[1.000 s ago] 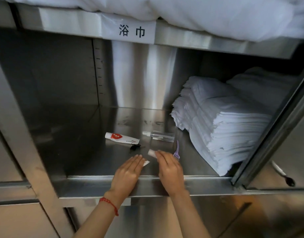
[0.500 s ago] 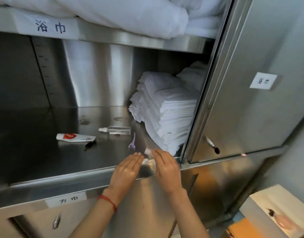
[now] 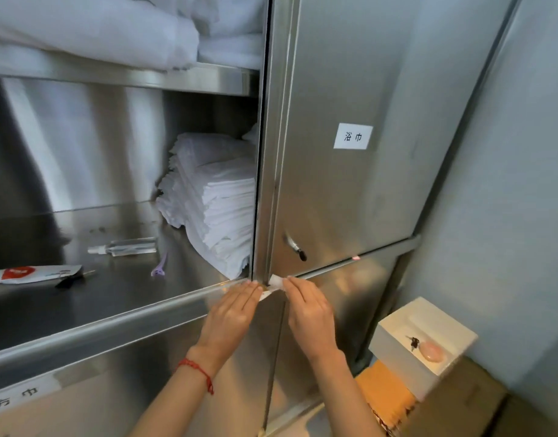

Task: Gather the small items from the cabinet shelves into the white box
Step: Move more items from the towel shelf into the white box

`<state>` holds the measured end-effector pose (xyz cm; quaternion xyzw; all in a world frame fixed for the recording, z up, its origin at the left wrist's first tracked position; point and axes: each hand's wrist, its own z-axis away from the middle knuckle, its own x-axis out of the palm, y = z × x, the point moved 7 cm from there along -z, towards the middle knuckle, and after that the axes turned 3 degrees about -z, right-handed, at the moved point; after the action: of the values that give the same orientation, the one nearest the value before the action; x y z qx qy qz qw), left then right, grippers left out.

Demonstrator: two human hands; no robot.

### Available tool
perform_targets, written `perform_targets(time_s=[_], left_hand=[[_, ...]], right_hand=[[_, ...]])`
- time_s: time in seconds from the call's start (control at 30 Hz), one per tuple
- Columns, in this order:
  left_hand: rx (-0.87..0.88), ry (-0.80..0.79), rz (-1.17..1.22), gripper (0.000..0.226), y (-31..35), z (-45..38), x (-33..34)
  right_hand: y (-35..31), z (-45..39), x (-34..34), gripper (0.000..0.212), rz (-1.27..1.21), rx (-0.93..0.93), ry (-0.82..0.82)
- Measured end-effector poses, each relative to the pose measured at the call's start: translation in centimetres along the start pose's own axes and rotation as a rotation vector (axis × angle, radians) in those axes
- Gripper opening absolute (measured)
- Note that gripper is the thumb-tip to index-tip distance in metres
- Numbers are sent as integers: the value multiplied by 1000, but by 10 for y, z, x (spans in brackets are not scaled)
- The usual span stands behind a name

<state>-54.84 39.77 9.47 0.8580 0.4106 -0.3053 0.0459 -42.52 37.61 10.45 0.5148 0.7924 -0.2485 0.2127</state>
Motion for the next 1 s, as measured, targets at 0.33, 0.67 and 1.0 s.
perform_targets(time_s=[0.33, 0.67, 1.0], left_hand=[[81, 4, 110, 35, 76, -36, 33], [184, -60, 323, 59, 128, -87, 89], [338, -147, 536, 65, 175, -135, 162]], right_hand=[[68, 32, -57, 43, 102, 76, 57], [138, 45, -86, 43, 274, 247, 75], [212, 50, -111, 44, 469, 455, 66]])
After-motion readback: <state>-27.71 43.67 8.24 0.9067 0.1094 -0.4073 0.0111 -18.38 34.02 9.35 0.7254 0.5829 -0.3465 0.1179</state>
